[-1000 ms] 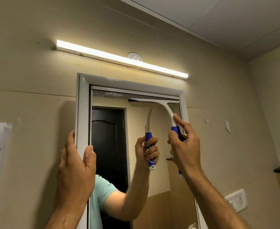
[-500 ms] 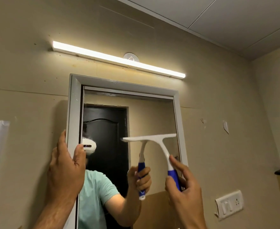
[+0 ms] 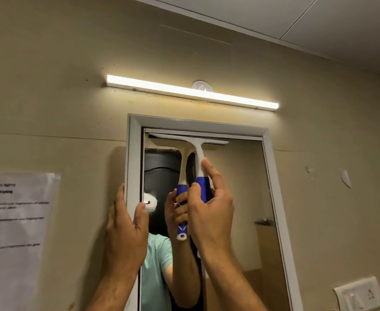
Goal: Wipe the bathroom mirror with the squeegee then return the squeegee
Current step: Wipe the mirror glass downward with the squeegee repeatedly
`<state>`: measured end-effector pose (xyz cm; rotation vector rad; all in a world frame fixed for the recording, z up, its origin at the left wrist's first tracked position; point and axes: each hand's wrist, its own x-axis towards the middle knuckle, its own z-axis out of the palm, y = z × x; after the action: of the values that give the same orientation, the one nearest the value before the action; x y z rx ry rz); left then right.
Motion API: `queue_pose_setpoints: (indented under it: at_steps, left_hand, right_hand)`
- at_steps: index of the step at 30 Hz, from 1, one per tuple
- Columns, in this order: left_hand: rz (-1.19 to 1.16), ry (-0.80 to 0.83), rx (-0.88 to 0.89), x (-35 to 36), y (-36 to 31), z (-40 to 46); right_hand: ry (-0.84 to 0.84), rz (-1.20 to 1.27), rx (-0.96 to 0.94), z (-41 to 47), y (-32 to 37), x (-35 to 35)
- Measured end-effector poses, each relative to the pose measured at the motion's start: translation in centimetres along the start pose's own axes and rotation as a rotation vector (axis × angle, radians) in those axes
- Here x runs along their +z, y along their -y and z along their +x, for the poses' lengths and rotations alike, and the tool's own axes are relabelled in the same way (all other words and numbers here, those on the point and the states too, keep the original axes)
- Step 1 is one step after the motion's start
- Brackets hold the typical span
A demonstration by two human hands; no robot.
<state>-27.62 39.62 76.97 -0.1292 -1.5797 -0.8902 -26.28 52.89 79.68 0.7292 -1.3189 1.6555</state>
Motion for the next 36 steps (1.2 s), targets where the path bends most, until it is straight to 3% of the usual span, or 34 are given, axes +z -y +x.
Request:
queue_pose_setpoints:
  at_steps: [11,17,24,29,36]
  left_hand:
    - [-0.083,-0.012,0.039,0.4,0.9,0.1]
    - [-0.067,-0.019,0.042,0.4,0.8,0.2]
    - [-0.079,-0.01,0.04,0.2,1.2,-0.1]
    - [-0.135,0.004,0.033,0.4,1.7,0.1]
    - [-0.2,-0.037,-0.017,0.4,1.6,0.0]
  right_hand:
    - [0.031,0.053,0.089,-6.0,-4.2,-2.2]
    - [0.075,0.009,0.005,-2.8,-2.2,-1.8]
    - [0.168,-0.016,0.137,-4.7,-3.2,-1.9]
    - [0.167,-0.035,0.149,-8.6,-3.1,-3.6]
    - [0.137,-0.067,0.087,-5.8,-0.2,-2.7]
